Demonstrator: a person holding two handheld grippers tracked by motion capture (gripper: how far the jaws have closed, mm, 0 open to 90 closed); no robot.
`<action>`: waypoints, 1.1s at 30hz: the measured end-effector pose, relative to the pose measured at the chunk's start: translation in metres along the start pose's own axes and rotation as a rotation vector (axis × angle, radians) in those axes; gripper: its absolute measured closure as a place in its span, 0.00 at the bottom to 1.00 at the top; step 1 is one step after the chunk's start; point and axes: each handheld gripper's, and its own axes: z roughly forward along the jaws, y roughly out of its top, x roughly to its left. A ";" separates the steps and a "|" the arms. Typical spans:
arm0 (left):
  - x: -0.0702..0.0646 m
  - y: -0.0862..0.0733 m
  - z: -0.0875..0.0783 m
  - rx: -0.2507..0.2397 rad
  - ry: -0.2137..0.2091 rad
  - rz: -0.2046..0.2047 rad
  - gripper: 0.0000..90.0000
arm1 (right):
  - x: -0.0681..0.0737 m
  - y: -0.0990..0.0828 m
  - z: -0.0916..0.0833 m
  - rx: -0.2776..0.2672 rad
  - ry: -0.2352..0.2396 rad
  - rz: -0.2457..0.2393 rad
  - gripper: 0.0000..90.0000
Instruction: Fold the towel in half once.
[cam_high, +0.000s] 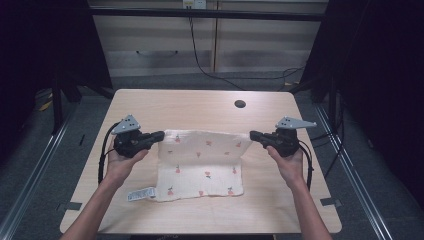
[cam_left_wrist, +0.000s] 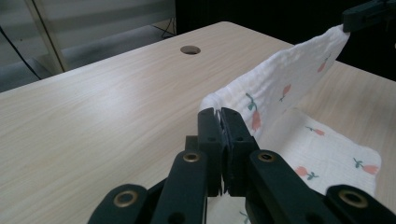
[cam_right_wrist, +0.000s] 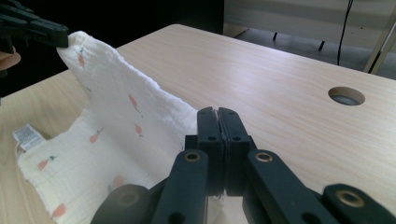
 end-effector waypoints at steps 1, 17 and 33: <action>-0.002 -0.001 -0.001 0.000 0.000 0.003 0.98 | 0.001 -0.002 -0.001 0.003 0.003 -0.008 0.99; -0.020 -0.028 -0.017 0.057 -0.019 0.049 0.98 | 0.021 -0.033 -0.019 0.058 0.039 -0.020 0.99; -0.034 -0.074 -0.017 0.169 -0.043 0.065 0.98 | 0.037 -0.073 -0.010 0.186 0.080 -0.011 0.99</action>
